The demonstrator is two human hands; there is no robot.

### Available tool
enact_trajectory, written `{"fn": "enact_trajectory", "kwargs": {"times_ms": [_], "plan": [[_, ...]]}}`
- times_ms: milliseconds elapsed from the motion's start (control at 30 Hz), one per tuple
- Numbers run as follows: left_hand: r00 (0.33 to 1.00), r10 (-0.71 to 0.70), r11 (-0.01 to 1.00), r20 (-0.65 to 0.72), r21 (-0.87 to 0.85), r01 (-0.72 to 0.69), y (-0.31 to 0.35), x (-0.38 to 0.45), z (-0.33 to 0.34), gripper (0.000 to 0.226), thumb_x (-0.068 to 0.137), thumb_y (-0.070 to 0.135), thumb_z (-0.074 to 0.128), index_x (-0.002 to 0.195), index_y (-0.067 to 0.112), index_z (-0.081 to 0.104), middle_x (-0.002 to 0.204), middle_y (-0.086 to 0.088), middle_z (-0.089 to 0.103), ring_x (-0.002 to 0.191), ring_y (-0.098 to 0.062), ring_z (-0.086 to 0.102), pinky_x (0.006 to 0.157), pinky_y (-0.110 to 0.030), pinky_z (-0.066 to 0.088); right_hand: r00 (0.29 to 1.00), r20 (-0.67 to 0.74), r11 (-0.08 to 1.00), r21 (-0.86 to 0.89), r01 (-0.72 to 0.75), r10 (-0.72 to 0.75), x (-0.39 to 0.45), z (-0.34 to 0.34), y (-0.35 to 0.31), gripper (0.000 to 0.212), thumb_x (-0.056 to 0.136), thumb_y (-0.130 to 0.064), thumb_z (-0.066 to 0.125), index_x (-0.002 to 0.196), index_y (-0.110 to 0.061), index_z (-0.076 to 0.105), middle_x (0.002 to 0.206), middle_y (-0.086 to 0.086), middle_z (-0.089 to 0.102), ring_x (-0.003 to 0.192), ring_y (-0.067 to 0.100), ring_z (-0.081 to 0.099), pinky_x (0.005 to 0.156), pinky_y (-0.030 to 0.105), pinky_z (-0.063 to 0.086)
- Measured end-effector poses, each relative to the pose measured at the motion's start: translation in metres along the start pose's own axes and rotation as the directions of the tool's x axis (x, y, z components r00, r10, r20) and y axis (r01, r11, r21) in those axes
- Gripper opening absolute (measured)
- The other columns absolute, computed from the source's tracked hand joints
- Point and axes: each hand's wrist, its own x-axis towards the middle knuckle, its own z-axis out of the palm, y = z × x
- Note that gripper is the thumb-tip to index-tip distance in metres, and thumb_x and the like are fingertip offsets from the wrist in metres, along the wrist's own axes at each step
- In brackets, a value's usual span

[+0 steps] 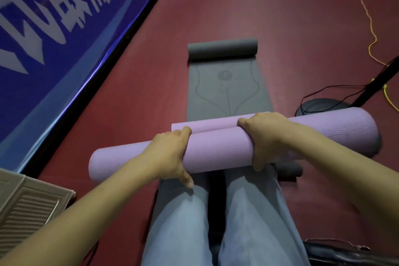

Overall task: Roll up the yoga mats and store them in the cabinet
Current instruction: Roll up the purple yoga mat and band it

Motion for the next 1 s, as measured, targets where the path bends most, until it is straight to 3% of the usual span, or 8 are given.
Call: {"fn": "enact_trajectory", "kwargs": {"times_ms": [200, 333, 400, 500, 567, 633, 833, 1000], "plan": [[0.996, -0.017, 1.000, 0.091, 0.009, 0.016, -0.009, 0.013, -0.024, 0.101, 0.033, 0.075, 0.086, 0.118, 0.031, 0.053, 0.106, 0.005, 0.069, 0.091, -0.026, 0.065, 0.082, -0.039, 0.056, 0.988, -0.151, 0.999, -0.006, -0.033, 0.031, -0.006, 0.020, -0.005, 0.077, 0.039, -0.054, 0.084, 0.099, -0.025, 0.044, 0.102, -0.001, 0.055, 0.098, 0.024, 0.054, 0.078, 0.036, 0.049], [0.981, -0.023, 0.996, 0.191, -0.077, 0.038, -0.013, 0.024, -0.033, 0.097, 0.029, 0.071, 0.089, 0.112, 0.034, 0.057, 0.104, 0.008, 0.066, 0.092, -0.022, 0.064, 0.083, -0.039, 0.058, 0.958, -0.286, 0.989, -0.140, -0.043, 0.001, -0.009, 0.035, -0.011, 0.067, 0.046, -0.048, 0.078, 0.099, -0.024, 0.045, 0.104, -0.002, 0.062, 0.092, 0.025, 0.060, 0.071, 0.034, 0.042], [0.987, -0.045, 0.994, 0.153, -0.090, 0.059, -0.008, 0.022, -0.022, 0.105, 0.033, 0.068, 0.091, 0.123, 0.031, 0.051, 0.114, 0.005, 0.064, 0.098, -0.024, 0.062, 0.086, -0.040, 0.056, 0.972, -0.234, 0.988, -0.147, -0.042, 0.007, -0.006, 0.029, -0.009, 0.068, 0.043, -0.051, 0.078, 0.096, -0.026, 0.043, 0.101, -0.004, 0.064, 0.088, 0.024, 0.062, 0.066, 0.033, 0.039], [0.996, -0.020, 1.000, -0.081, -0.021, 0.018, 0.001, 0.012, 0.004, 0.117, 0.039, 0.064, 0.094, 0.135, 0.020, 0.043, 0.130, -0.001, 0.059, 0.113, -0.027, 0.058, 0.094, -0.041, 0.049, 0.998, -0.043, 0.999, -0.016, -0.045, 0.044, 0.008, -0.003, -0.001, 0.076, 0.034, -0.055, 0.083, 0.100, -0.029, 0.056, 0.096, -0.003, 0.066, 0.082, 0.024, 0.063, 0.065, 0.032, 0.049], [0.986, 0.000, 1.000, -0.167, 0.007, 0.001, 0.004, 0.009, 0.015, 0.118, 0.040, 0.063, 0.095, 0.136, 0.017, 0.044, 0.131, -0.001, 0.059, 0.115, -0.027, 0.057, 0.096, -0.040, 0.047, 0.996, 0.079, 0.999, 0.006, -0.044, 0.044, 0.019, -0.017, 0.001, 0.082, 0.030, -0.054, 0.089, 0.104, -0.030, 0.063, 0.097, -0.001, 0.067, 0.082, 0.023, 0.065, 0.065, 0.029, 0.051], [0.983, 0.012, 1.000, -0.186, 0.017, -0.009, 0.000, 0.012, 0.015, 0.111, 0.041, 0.064, 0.093, 0.132, 0.019, 0.047, 0.127, 0.001, 0.062, 0.112, -0.026, 0.060, 0.089, -0.036, 0.047, 0.993, 0.101, 0.998, 0.017, -0.060, 0.058, 0.024, -0.016, -0.001, 0.085, 0.031, -0.053, 0.092, 0.107, -0.029, 0.063, 0.101, 0.000, 0.066, 0.085, 0.024, 0.066, 0.066, 0.029, 0.050], [0.997, -0.003, 0.997, -0.083, -0.079, -0.004, -0.018, 0.026, -0.007, 0.097, 0.044, 0.049, 0.094, 0.130, 0.030, 0.054, 0.118, 0.006, 0.070, 0.103, -0.026, 0.065, 0.083, -0.036, 0.053, 0.958, -0.285, 0.999, -0.048, -0.025, 0.010, 0.009, 0.035, -0.002, 0.090, 0.039, -0.062, 0.072, 0.120, -0.029, 0.051, 0.111, -0.005, 0.061, 0.100, 0.023, 0.058, 0.085, 0.036, 0.043], [0.996, 0.001, 0.996, -0.090, -0.093, -0.009, -0.021, 0.027, -0.003, 0.099, 0.045, 0.049, 0.093, 0.134, 0.033, 0.051, 0.125, 0.009, 0.067, 0.110, -0.024, 0.064, 0.087, -0.035, 0.051, 0.969, -0.244, 0.998, -0.046, -0.036, 0.024, 0.018, 0.024, -0.005, 0.087, 0.043, -0.057, 0.079, 0.121, -0.031, 0.050, 0.111, -0.006, 0.063, 0.099, 0.023, 0.062, 0.076, 0.033, 0.038]]}}
